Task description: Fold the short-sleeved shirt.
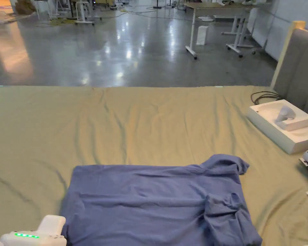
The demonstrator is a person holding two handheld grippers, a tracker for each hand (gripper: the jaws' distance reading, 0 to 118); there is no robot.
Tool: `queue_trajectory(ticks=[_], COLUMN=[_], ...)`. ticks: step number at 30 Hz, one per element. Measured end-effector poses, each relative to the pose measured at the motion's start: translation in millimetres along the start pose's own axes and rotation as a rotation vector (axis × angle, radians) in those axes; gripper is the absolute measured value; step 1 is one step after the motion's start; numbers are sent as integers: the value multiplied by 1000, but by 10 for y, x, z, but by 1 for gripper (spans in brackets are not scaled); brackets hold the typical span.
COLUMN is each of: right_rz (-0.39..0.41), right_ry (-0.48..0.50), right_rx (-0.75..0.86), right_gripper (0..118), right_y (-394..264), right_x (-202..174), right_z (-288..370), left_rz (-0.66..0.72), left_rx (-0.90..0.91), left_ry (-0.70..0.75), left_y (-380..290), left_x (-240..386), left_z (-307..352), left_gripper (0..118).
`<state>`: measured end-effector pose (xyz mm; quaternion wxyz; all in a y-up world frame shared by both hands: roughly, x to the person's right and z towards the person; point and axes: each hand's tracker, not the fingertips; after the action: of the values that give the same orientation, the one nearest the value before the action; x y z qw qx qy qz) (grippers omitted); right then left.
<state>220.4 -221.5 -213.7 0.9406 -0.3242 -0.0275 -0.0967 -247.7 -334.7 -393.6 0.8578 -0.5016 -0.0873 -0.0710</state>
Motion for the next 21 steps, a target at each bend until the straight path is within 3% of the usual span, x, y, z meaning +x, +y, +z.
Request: queue_trajectory(ticks=[4,6,8,9,10,11,12,15,21], right_rz=[-75,-70,-21,3,26,81,155,243,258], right_ry=[-17,-46,-93,-84,-65,-89,-129,-160,-155], right_rx=[-55,-77,-148,-171,-193,-199,-167,-147,-101], right_gripper=[107,103,82,55,44,42,33,17,11], right_y=[98,94,53,9,-36,-98,-140,-139,108], right_x=[359,473,514,514,492,419,316,209,171], right_z=[-771,-1159,-1466,-1563,-1607,-1613,-1570,-1519,-1121], left_rz=[-2,17,38,48,53,55,54,54,152], left_rx=[-23,-20,-19,-19,-18,-16,-13,9,194], left_ry=[-8,-24,-36,-41,-43,-43,-43,-37,-115], left_y=[35,19,29,25,22,14,20,-22,-48], left_x=[-25,-61,-92,-101,-99,-98,-99,-86,-177], left_z=[-3,2,10,10,9,8,7,20,657], left_gripper=[10,10,10,10,10,10,10,10,8])
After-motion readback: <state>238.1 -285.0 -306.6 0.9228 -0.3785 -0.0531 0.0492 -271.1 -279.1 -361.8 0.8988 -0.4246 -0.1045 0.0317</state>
